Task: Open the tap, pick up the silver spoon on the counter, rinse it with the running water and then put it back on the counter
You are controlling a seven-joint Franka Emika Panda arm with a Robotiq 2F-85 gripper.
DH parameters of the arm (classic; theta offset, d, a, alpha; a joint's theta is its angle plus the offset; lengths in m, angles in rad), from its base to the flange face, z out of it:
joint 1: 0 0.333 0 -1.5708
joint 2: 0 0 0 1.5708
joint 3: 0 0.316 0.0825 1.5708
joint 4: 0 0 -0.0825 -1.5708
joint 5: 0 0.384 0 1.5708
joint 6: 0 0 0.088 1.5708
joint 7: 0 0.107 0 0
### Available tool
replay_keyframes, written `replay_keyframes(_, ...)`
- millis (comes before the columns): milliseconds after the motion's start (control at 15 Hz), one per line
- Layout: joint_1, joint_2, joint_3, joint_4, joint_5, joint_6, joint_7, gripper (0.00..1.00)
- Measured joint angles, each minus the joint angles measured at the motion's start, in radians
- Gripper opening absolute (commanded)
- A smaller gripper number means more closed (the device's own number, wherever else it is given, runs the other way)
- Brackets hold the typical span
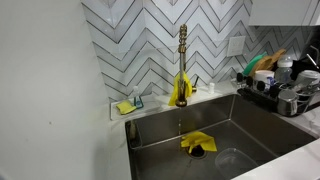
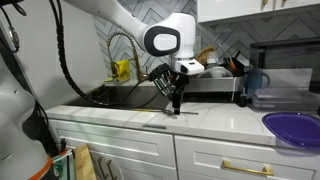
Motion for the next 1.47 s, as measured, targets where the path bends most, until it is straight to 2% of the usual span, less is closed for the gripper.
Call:
replay_keyframes(467, 0.002, 0.027, -0.003, 0.001, 0.009, 0.064, -0.007, 1.00)
replay_keyframes(600, 0.006, 0.034, -0.003, 0.002, 0.026, 0.071, -0.014, 0.74)
replay_keyframes(1200, 0.018, 0.057, -0.002, 0.003, 0.035, 0.087, -0.014, 0.05)
replay_keyframes(1267, 0.019, 0.059, -0.002, 0.003, 0.035, 0.088, -0.014, 0.00)
replay_keyframes(1467, 0.020, 0.062, -0.002, 0.004, 0.035, 0.101, -0.014, 0.02)
